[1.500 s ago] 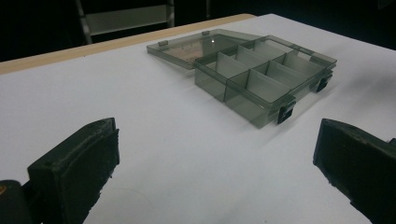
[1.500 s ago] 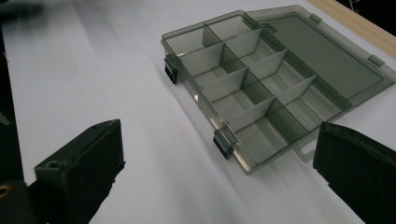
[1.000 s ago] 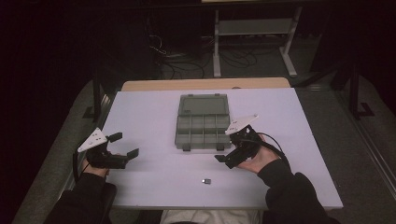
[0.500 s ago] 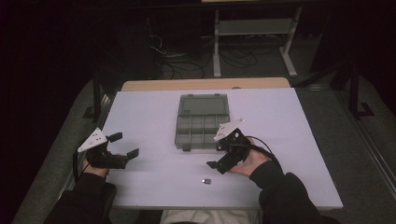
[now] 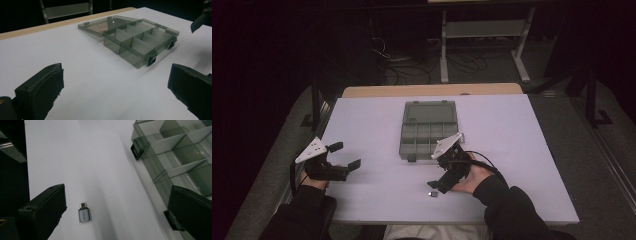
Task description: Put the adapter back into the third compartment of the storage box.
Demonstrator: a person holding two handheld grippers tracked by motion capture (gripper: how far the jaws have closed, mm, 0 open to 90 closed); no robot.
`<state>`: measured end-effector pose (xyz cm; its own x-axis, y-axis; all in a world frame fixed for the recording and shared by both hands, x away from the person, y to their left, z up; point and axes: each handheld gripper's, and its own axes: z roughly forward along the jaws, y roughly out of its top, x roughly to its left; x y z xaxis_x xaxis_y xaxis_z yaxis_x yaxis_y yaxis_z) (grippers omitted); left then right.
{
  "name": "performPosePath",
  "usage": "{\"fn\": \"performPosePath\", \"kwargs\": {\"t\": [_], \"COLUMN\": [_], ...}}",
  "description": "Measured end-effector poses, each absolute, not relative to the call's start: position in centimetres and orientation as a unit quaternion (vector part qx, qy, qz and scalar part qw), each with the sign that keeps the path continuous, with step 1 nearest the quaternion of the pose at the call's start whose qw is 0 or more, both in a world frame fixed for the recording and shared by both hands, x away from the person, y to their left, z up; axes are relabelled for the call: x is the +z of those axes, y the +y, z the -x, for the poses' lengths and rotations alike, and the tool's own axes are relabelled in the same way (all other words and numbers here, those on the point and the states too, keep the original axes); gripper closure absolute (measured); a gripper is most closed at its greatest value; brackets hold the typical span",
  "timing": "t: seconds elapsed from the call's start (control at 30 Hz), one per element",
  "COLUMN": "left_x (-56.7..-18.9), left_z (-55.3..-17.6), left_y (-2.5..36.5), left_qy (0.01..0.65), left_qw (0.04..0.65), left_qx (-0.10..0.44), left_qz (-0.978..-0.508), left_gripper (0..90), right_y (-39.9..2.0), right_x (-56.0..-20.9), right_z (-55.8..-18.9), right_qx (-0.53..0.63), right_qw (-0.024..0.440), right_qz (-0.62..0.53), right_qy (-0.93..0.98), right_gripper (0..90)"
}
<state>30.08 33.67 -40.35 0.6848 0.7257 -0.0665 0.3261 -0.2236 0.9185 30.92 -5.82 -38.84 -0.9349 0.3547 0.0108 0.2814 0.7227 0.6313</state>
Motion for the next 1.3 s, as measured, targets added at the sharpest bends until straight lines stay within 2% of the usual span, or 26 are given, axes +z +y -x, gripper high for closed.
{"fn": "performPosePath", "kwargs": {"t": [0.43,1.0,1.3], "left_x": [-40.3,-40.3,-40.3], "left_z": [-30.1,-30.0,-30.1], "left_y": [33.7,33.6,33.7], "left_qy": [0.347,0.348,0.347], "left_qw": [0.517,0.518,0.516], "left_qx": [0.192,0.192,0.193], "left_qz": [-0.759,-0.758,-0.759], "left_gripper": [0.0,0.0,0.0], "right_y": [-4.7,-4.0,-4.2], "right_x": [-40.2,-42.1,-42.9], "right_z": [-30.5,-29.6,-29.1], "right_qx": [0.317,0.285,0.278], "right_qw": [0.028,0.017,0.02], "right_qz": [-0.156,-0.136,-0.125], "right_qy": [0.935,0.949,0.952], "right_gripper": [1.3,1.6,12.8]}}
